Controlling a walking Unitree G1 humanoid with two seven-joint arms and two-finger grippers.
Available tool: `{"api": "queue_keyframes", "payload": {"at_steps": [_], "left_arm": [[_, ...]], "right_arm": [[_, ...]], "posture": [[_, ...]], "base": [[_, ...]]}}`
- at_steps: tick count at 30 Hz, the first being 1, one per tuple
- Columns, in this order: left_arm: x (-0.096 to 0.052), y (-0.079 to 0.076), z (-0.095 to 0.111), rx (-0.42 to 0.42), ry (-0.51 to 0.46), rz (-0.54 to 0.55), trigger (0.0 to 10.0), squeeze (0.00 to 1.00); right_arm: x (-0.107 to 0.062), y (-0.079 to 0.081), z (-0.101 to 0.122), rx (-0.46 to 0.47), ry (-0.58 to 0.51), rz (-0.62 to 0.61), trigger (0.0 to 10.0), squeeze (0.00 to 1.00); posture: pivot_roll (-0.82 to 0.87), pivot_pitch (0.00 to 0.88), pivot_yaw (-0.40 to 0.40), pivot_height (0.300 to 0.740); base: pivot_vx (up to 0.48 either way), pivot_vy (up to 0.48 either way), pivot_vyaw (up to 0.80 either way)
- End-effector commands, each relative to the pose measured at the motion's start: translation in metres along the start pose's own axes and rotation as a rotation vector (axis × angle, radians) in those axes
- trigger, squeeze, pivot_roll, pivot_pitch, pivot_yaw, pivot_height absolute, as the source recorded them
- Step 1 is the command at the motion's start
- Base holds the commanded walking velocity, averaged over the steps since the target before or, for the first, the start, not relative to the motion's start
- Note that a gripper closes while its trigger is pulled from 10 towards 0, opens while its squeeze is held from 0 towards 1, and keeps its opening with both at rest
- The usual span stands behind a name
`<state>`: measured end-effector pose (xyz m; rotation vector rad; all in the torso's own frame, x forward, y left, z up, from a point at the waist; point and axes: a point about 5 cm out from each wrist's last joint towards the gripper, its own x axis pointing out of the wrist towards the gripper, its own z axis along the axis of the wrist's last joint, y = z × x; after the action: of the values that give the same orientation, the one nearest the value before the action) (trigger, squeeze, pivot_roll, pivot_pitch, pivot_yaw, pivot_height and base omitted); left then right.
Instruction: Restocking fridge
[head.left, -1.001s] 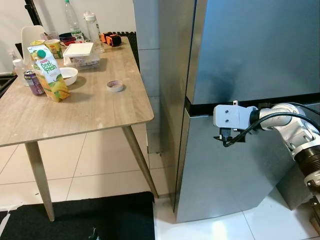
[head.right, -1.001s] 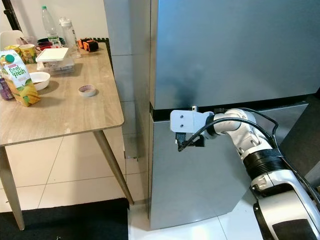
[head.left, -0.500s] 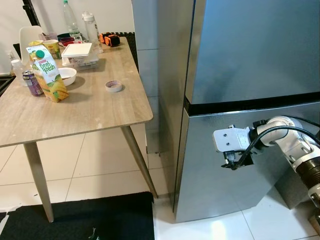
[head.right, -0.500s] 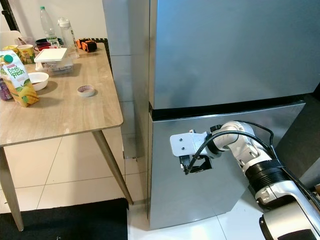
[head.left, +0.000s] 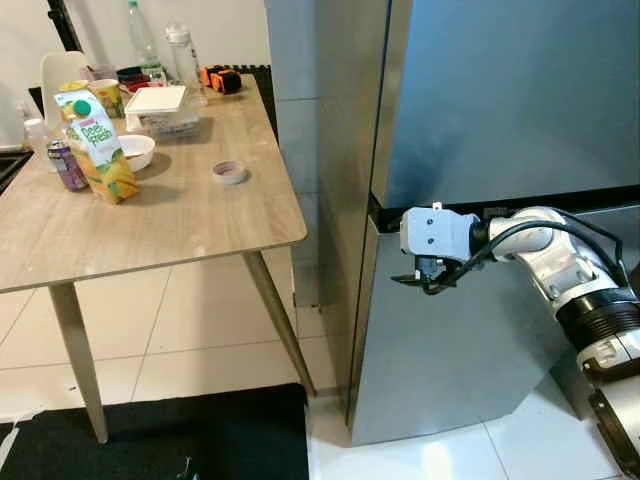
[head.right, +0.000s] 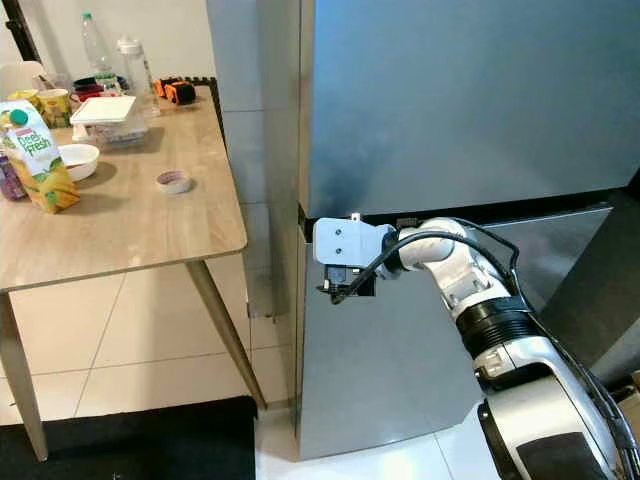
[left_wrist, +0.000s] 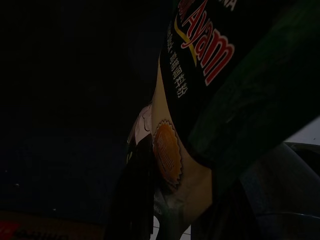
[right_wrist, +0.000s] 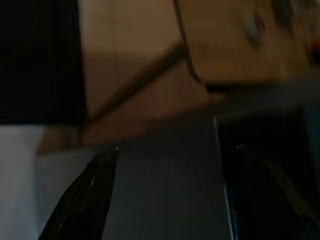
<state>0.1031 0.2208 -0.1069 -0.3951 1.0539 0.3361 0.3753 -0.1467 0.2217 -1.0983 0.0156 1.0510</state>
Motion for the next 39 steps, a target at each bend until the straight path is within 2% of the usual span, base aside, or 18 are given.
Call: {"api": "queue_keyframes", "payload": {"at_steps": [1, 11, 14, 17, 19, 21, 33, 39], "left_arm": [[0.000, 0.000, -0.003, -0.006, 0.000, 0.003, 10.0, 0.00], [-0.001, 0.001, -0.004, -0.007, 0.002, 0.004, 10.0, 0.00], [-0.001, 0.001, -0.004, -0.007, 0.002, 0.004, 10.0, 0.00], [-0.001, 0.001, -0.004, -0.007, 0.002, 0.004, 10.0, 0.00], [-0.001, 0.001, -0.004, -0.005, 0.002, 0.004, 10.0, 0.00], [-0.001, 0.001, -0.004, -0.003, 0.002, 0.004, 10.0, 0.00], [-0.001, 0.002, -0.003, 0.001, 0.000, 0.004, 10.0, 0.00], [-0.001, 0.002, -0.002, 0.003, -0.001, 0.004, 10.0, 0.00]], "right_arm": [[0.001, -0.002, -0.002, -0.018, 0.042, -0.001, 10.0, 0.00], [0.006, -0.001, -0.017, 0.007, 0.178, -0.006, 10.0, 0.00], [0.006, 0.007, -0.020, -0.002, 0.185, 0.069, 10.0, 0.00], [0.006, 0.008, -0.021, -0.004, 0.184, 0.085, 10.0, 0.00], [0.000, 0.020, -0.032, -0.059, 0.261, 0.209, 10.0, 0.00], [-0.004, 0.025, -0.037, -0.059, 0.294, 0.268, 10.0, 0.00], [-0.010, 0.035, -0.040, -0.032, 0.291, 0.413, 10.0, 0.00], [-0.013, 0.044, -0.038, -0.009, 0.253, 0.498, 10.0, 0.00]], "posture": [[-0.09, 0.000, -0.014, 0.740], [-0.09, 0.000, -0.016, 0.740], [-0.09, 0.000, -0.015, 0.740], [-0.09, 0.000, -0.015, 0.740], [-0.09, 0.000, -0.015, 0.740], [-0.09, 0.000, -0.016, 0.740], [-0.08, 0.000, -0.016, 0.740], [-0.08, 0.000, -0.016, 0.740]], "base": [[0.000, 0.000, 0.00], [0.000, 0.000, 0.00], [0.000, 0.000, 0.00], [0.000, 0.000, 0.00], [0.000, 0.000, 0.00], [0.000, 0.000, 0.00], [0.000, 0.000, 0.00], [0.000, 0.000, 0.00]]}}
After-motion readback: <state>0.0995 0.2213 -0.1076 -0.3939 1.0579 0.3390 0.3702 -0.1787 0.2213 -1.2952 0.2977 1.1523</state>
